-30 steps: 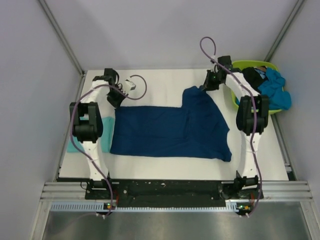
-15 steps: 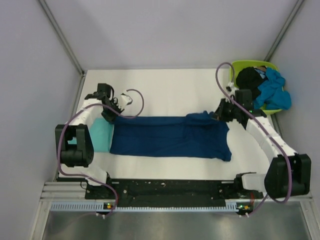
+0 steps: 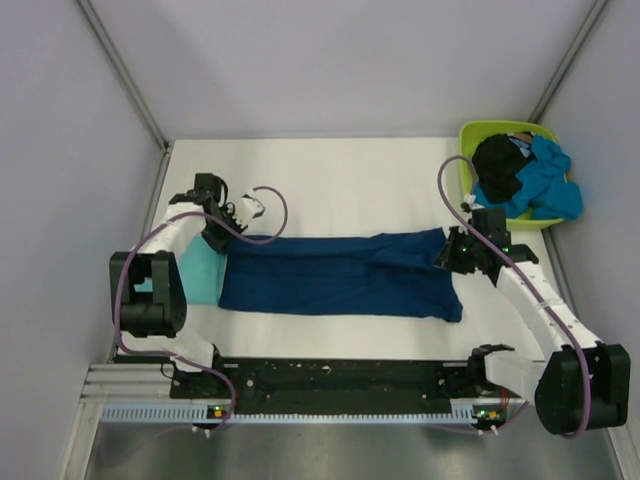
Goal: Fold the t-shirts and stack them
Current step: Fold the other side of the tshirt into a rectangle
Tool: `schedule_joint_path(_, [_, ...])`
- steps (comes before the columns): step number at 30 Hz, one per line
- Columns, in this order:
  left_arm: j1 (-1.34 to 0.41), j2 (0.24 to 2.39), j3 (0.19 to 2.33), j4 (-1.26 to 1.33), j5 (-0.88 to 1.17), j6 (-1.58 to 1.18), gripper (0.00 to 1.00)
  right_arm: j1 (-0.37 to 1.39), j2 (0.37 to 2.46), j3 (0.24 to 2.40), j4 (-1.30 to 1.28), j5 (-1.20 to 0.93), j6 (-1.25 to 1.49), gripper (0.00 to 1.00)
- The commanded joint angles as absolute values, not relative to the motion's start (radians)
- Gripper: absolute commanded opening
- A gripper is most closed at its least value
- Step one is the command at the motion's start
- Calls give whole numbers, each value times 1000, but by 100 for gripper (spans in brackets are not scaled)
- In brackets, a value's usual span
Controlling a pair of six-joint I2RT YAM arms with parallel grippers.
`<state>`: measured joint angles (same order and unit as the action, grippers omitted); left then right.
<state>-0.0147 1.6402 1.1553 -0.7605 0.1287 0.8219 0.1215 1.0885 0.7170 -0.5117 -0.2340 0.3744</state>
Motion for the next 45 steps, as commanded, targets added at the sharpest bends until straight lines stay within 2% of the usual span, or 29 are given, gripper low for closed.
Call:
schedule_joint_path(1, [-6, 1556, 1125, -772, 160, 867, 0, 107, 1054, 787, -603, -144, 359, 0])
schedule_joint_path(11, [-6, 1516, 1080, -816, 167, 899, 0, 14, 1049, 776, -652, -155, 350, 0])
schedule_joint_path(16, [-6, 1610, 1041, -799, 106, 934, 0, 8, 1107, 723, -644, -176, 341, 0])
schedule_joint_path(17, [-8, 1633, 1064, -837, 120, 934, 8, 8, 1118, 712, -634, -192, 344, 0])
schedule_joint_path(20, [-8, 1660, 1130, -902, 162, 930, 41, 9, 1153, 680, -598, -245, 350, 0])
schedule_joint_path(21, [-6, 1649, 1147, -908, 182, 930, 47, 9, 1166, 673, -591, -256, 350, 0])
schedule_joint_path(24, [-11, 1603, 1242, -959, 285, 916, 55, 9, 1203, 660, -572, -281, 345, 0])
schedule_joint_path(29, [-193, 1572, 1414, -1000, 501, 767, 56, 11, 1258, 640, -552, -302, 341, 0])
schedule_joint_path(34, [-530, 1666, 1443, -731, 641, 413, 43, 14, 1246, 621, -540, -293, 350, 0])
schedule_joint_path(39, [-745, 1909, 1635, -580, 650, 184, 45, 14, 1253, 606, -515, -278, 353, 0])
schedule_joint_path(42, [-805, 2030, 1727, -508, 627, 100, 49, 14, 1261, 597, -506, -284, 353, 0])
schedule_joint_path(45, [-822, 2156, 1885, -569, 615, 54, 52, 14, 1253, 597, -503, -285, 353, 0])
